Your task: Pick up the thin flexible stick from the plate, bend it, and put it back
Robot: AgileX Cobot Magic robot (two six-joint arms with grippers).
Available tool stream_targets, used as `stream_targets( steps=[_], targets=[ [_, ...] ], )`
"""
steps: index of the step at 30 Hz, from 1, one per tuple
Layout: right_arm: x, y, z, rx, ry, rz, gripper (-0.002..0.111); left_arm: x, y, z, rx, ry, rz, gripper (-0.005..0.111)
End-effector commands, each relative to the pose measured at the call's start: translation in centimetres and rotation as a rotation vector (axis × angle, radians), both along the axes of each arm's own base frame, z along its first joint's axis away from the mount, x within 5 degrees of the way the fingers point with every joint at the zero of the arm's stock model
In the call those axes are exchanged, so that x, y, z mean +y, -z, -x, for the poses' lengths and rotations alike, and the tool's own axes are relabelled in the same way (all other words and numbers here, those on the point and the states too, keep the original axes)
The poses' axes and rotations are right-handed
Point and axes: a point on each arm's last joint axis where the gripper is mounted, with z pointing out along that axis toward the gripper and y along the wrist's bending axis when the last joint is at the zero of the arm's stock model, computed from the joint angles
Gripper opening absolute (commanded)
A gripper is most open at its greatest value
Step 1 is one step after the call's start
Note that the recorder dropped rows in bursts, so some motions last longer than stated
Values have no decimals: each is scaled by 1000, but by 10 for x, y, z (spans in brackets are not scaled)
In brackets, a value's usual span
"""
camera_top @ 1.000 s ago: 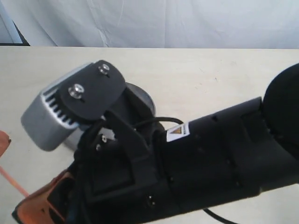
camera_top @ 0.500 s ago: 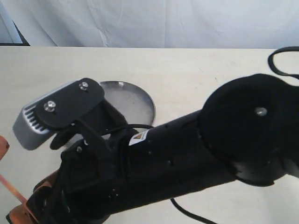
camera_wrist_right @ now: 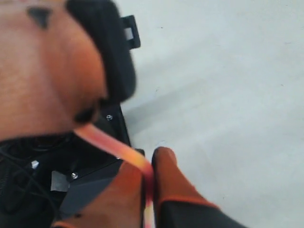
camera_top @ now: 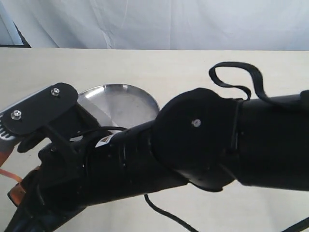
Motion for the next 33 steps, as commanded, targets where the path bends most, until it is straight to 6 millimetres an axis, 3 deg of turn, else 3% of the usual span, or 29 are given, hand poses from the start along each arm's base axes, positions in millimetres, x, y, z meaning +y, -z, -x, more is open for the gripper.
stream_targets(
  steps=[1,7,13,19,22,33],
  targets=[
    [-2,12,-15,-41,87,37,0,-4,-10,10,-38,120,73,0],
    [-6,-3,-3,-22,-7,8,0,-6,0,8,-31,91,-63,0],
    [-19,-36,16,-12,-117,-74,0,-9,15,6,-27,69,-274,0],
    [-34,-65,23,-93,-111,-141,0,-9,1,10,-81,54,-326,0],
    [-38,-68,22,-127,-86,-130,0,-7,-10,11,-122,7,-403,0],
    [-43,-59,18,-93,-29,-29,0,-8,-41,-4,-71,51,-418,0]
  ],
)
